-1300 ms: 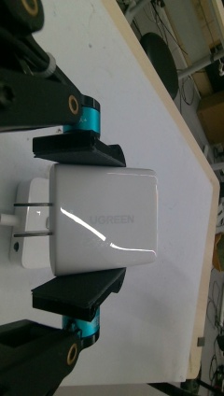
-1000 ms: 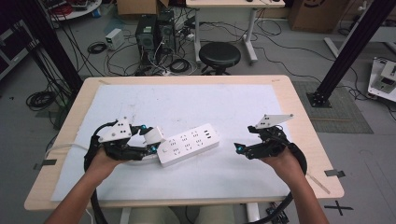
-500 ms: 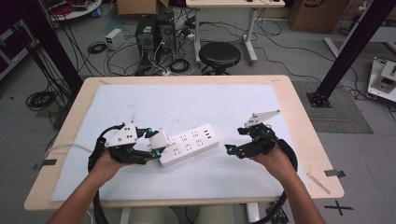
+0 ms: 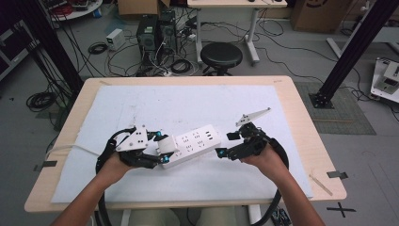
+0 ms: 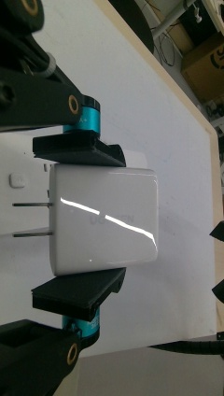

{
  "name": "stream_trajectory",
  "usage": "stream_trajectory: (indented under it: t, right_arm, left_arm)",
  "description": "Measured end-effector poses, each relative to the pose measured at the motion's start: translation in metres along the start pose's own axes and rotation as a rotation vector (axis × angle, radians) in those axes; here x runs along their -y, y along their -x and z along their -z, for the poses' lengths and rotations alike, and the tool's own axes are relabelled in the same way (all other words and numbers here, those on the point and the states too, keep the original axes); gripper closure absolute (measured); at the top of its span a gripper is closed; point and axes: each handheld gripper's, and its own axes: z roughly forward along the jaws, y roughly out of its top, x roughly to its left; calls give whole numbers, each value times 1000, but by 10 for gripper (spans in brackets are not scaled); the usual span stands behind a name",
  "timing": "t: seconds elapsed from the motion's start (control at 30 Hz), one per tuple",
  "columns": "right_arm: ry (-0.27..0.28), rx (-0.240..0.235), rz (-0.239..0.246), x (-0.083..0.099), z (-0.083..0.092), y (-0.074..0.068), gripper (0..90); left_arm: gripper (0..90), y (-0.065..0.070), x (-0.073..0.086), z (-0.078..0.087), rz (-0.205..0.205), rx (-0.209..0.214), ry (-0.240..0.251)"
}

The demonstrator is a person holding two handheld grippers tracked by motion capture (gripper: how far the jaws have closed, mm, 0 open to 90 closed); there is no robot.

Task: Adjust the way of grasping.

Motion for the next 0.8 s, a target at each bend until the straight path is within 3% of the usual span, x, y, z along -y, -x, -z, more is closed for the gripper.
stream_trajectory:
  t: [0.3,0.53,0.8]
  right_arm:
    - [-2,-89,-85,-7,-7,-1,176]
    - [-15,-117,-146,-10,-13,0,176]
    - [-13,-196,-282,-15,-17,3,176]
  left_arm:
    - [425,4,-2,-7,-22,15,-4]
    - [425,6,-5,-15,-50,24,-19]
    - [425,8,-9,-24,-66,36,-8]
